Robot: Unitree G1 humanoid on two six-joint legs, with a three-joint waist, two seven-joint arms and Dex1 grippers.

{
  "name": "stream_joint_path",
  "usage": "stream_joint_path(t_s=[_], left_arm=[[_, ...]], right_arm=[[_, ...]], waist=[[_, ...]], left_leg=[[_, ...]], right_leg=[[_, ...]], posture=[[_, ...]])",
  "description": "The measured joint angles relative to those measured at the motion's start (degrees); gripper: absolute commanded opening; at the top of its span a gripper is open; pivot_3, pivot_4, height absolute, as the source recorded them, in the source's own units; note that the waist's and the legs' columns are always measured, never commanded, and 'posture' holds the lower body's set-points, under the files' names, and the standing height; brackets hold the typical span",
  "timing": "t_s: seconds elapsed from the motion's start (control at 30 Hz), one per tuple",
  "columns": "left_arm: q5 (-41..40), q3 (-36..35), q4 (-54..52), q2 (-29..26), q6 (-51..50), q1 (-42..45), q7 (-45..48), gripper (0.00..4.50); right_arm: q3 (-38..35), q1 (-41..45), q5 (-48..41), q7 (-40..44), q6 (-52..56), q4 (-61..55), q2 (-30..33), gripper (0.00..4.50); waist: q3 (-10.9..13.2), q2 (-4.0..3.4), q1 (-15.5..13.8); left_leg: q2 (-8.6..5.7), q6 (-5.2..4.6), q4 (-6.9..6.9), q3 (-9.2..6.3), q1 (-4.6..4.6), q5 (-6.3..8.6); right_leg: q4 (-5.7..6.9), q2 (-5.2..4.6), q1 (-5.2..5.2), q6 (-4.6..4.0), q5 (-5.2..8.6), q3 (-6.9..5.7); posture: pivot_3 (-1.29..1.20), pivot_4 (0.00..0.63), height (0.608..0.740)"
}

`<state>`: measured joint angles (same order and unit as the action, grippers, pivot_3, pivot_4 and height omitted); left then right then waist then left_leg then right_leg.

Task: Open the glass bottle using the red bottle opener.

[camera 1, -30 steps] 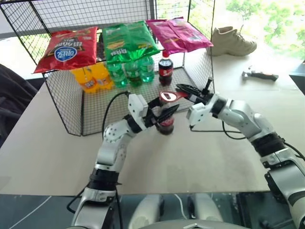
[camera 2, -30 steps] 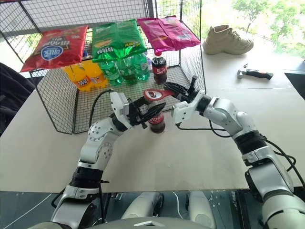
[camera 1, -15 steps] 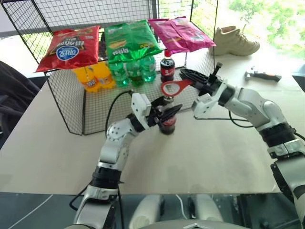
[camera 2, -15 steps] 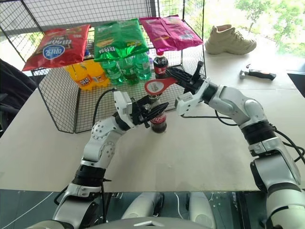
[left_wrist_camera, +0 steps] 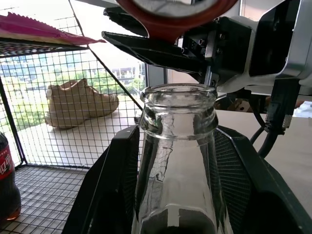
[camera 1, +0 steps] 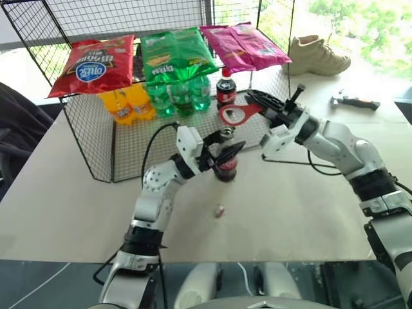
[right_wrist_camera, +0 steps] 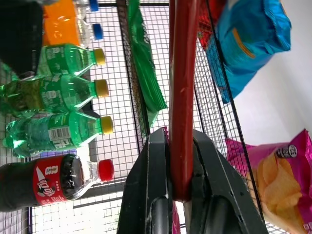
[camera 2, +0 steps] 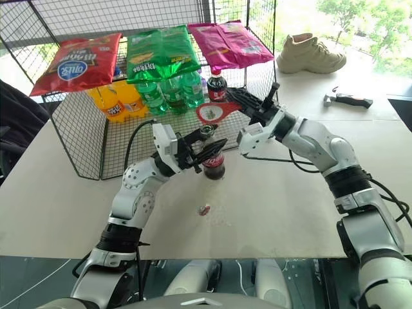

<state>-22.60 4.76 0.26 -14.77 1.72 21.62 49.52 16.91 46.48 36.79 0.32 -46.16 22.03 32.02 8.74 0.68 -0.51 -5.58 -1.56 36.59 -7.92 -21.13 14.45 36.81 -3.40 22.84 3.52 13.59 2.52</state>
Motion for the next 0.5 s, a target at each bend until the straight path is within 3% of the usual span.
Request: stream_joint_path(t_s=[0.1,0.27,0.5], left_arm=[[0.0,-0.2,-0.2,0.0,-0.1,-0.1,-0.1,2.03],[0.0,-0.2,-0.3,-0.1,-0.1,-0.2,-0.3,2.03],[0.0,-0.2,-0.3,-0.3,-0.1,-0.2,-0.5,2.03]], right_arm=[[-1.1,-1.6,-5.6,1.6,1.8,0.5,-2.3,0.0],[-3.7,-10.6,-25.1,12.6,13.4,-0.6,-10.1,0.0],[-6.9,-16.4,-37.2,18.7,28.7,-8.4,-14.8,0.0]], waist=[[0.0,0.0,0.0],[0.0,0.02,0.0],[0.0,-0.06,0.2]], left_leg=[[0.01,0.0,0.0,0.0,0.0,0.0],[0.05,-0.01,-0.05,-0.02,0.04,0.0],[0.06,-0.02,-0.06,-0.07,0.05,0.01]], right_leg=[[-0.01,0.0,0.0,0.0,0.0,0.0],[-0.05,-0.17,-0.06,-0.01,-0.01,-0.01],[-0.04,-0.16,-0.06,-0.01,-0.01,-0.05]], posture=[[0.0,0.15,0.732],[0.0,0.15,0.732],[0.0,0.15,0.732]])
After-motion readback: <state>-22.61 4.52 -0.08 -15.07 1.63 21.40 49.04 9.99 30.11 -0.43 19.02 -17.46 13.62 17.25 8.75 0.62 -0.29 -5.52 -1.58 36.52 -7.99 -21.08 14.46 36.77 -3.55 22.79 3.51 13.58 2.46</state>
